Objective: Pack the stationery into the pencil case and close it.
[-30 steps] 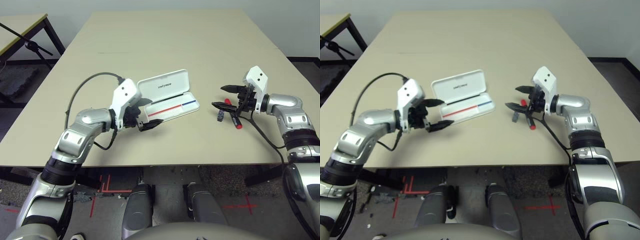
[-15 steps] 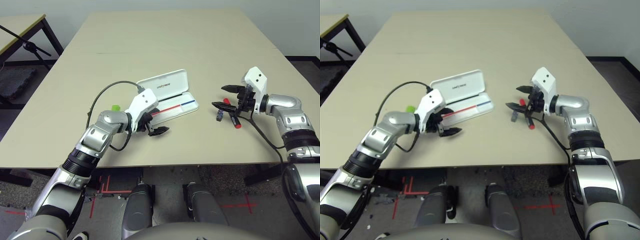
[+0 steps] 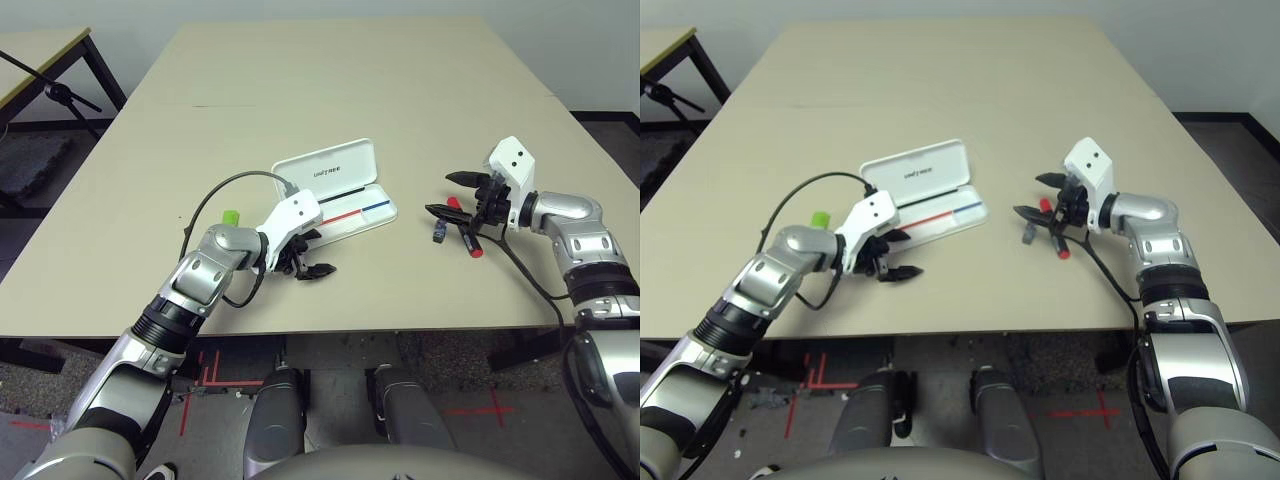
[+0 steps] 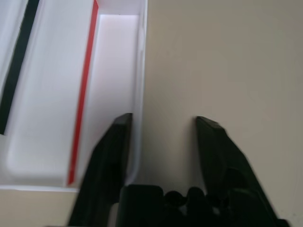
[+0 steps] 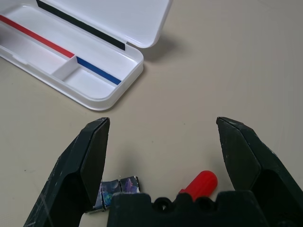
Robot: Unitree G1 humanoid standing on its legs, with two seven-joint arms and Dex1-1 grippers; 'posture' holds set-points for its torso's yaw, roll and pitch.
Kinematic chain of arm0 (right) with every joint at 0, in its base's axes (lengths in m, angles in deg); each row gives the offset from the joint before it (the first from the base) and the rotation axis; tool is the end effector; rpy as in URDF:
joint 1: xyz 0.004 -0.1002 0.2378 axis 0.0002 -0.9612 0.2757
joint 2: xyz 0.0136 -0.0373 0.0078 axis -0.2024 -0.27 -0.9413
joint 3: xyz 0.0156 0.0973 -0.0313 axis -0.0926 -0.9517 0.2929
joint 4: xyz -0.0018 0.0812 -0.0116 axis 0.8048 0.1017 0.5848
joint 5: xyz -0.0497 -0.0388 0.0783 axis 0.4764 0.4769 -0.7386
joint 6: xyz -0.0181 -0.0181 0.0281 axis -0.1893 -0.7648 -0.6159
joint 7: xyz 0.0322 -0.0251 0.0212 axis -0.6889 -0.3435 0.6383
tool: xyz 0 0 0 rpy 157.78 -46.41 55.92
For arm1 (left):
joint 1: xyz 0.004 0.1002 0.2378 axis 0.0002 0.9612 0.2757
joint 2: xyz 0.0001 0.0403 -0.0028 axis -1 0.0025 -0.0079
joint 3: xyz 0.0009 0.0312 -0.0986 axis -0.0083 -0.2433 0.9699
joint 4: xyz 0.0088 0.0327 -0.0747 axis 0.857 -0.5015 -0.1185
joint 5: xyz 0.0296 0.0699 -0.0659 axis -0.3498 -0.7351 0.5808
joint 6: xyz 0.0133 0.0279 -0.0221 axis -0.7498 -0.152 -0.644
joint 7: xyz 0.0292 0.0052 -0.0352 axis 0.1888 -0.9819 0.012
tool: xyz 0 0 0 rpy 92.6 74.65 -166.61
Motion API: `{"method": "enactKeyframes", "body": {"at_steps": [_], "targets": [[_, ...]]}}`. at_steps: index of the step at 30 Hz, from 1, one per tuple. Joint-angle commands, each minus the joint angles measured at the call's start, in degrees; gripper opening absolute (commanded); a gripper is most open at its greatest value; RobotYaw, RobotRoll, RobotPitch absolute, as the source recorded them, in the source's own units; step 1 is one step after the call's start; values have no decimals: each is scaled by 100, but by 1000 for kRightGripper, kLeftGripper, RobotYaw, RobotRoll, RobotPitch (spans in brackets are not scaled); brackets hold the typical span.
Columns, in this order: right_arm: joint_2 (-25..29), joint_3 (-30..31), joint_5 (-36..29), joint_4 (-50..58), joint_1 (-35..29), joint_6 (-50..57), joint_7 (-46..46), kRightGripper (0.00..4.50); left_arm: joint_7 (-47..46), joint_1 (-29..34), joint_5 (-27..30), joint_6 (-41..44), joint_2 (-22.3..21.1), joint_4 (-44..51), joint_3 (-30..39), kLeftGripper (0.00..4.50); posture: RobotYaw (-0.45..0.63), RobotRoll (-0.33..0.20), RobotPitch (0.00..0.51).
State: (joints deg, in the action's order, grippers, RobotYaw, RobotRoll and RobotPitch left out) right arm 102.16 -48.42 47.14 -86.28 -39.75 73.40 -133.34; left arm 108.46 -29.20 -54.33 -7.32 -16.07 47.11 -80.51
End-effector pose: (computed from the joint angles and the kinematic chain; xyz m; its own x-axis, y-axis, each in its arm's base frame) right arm 0.3122 -0.2764 0.1355 0.6593 0.6903 -0.2981 -0.7517 0.6136 -0.2416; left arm 0.2798 0.1632 0.1254 0.3724 -0.7345 -0.5674 0.9202 0.3719 0.1225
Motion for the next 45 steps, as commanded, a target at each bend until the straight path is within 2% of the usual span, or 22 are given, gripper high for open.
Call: {"method": "enactKeyframes", "body": {"at_steps": [1,5,14,23,35,45], "targets": [[105,42,26,74,-118,-8,-95,4500,121,-70,112,203,40,-36,56,1565,-36,0,101],[168,53,-84,288,-205,158,-390,4500,188,-120,131,205,5,-88,104,35,-37,0,99],[256,94,-246,795,-354,678,-867,4500,583,-233,-35,-275,-355,-34,74,35,-32,0,92],[112,298,-288,1180,-512,914,-1020,4500,1535,-127,-329,-1900,-1183,-127,-34,35,-29,0,89],[230,485,-499,1937,-863,1459,-1310,4500,1894,182,-290,-2172,-1259,73,57,35,-25,0,96],[376,517,-549,2169,-895,1702,-1475,4500,1945,271,-267,-2138,-1293,123,77,35,-25,0,98]]}}
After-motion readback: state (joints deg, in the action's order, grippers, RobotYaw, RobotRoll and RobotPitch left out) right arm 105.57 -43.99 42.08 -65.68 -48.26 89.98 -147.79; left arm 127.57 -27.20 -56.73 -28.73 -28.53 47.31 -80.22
